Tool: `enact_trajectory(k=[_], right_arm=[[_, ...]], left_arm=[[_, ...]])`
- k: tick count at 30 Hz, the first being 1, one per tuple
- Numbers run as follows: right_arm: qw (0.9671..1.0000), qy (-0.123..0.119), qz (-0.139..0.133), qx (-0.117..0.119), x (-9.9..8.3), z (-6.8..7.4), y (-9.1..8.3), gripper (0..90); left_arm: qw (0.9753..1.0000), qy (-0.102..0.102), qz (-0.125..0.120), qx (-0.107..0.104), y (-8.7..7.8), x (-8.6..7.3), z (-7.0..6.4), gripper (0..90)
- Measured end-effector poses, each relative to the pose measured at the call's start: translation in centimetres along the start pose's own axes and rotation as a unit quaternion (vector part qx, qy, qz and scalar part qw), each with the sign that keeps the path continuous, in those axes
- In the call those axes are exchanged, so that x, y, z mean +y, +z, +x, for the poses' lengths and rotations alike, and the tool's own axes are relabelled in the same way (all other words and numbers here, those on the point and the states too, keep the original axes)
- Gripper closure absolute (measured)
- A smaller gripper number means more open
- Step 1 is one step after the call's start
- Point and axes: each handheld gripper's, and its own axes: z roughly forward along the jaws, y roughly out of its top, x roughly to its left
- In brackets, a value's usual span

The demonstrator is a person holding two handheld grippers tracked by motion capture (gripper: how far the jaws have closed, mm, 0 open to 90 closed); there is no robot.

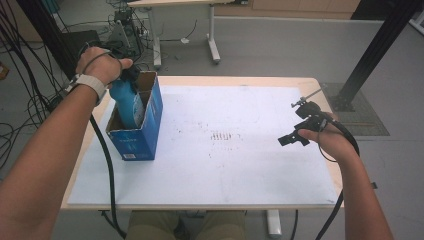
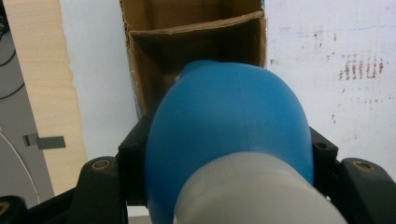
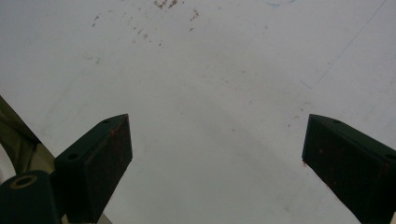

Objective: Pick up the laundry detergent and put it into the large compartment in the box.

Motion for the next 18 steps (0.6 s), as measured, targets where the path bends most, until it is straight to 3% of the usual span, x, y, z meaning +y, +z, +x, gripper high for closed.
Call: enact_trajectory(k=[18], right_arm=[[1.0, 0.0, 0.001, 0.003, 0.1, -0.1, 0.4, 8.3]], left_arm=[[1.0, 0.006, 0.005, 0.004, 2.3, 0.2, 0.1, 37.5]])
